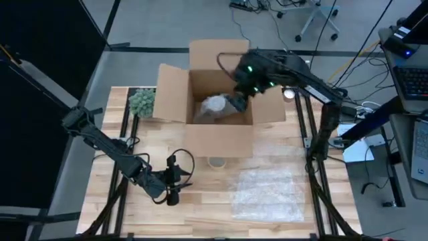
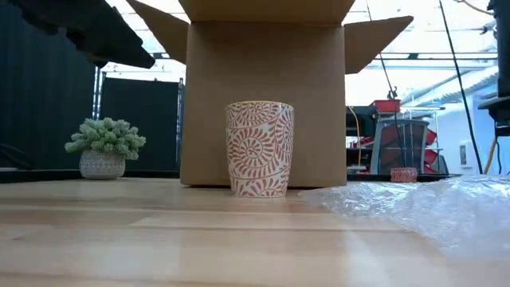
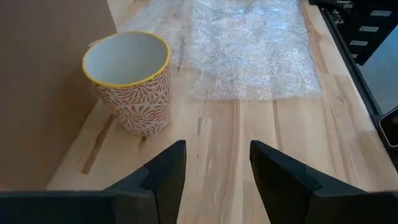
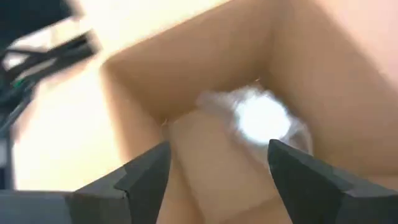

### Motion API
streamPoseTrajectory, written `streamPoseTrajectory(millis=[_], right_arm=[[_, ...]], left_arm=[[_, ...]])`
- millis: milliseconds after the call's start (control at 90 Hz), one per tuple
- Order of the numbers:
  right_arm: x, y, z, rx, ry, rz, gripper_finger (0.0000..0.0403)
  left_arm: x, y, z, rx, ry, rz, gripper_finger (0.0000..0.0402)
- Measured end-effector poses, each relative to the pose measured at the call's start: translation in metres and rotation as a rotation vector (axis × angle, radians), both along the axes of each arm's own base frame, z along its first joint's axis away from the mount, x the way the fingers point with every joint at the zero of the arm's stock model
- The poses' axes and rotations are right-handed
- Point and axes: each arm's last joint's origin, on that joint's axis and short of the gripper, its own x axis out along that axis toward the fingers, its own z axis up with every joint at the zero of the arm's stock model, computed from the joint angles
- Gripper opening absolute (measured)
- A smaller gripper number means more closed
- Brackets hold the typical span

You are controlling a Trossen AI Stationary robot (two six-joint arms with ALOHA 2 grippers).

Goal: Wrap mug
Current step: Wrap the yellow patterned mug with bubble wrap

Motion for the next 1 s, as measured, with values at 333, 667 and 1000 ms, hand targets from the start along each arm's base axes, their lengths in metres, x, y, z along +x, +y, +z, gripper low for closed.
streamPoseTrajectory(millis=[333, 667, 1000], right_arm=[[-0.027, 0.119, 0.009, -0.025, 0.05, 0.137, 0.0249], [-0.061, 0.238, -0.02, -0.172, 0.001, 0.084, 0.0249], [-0.084, 0.309, -0.147, -0.14, 0.142, -0.076, 0.0249]], left_arm=[[0.0, -0.001, 0.0, -0.042, 0.008, -0.012, 0.0167], [-0.001, -0.004, 0.001, -0.093, 0.003, -0.001, 0.0167], [-0.004, -0.015, 0.006, -0.19, -0.055, -0.011, 0.0167]])
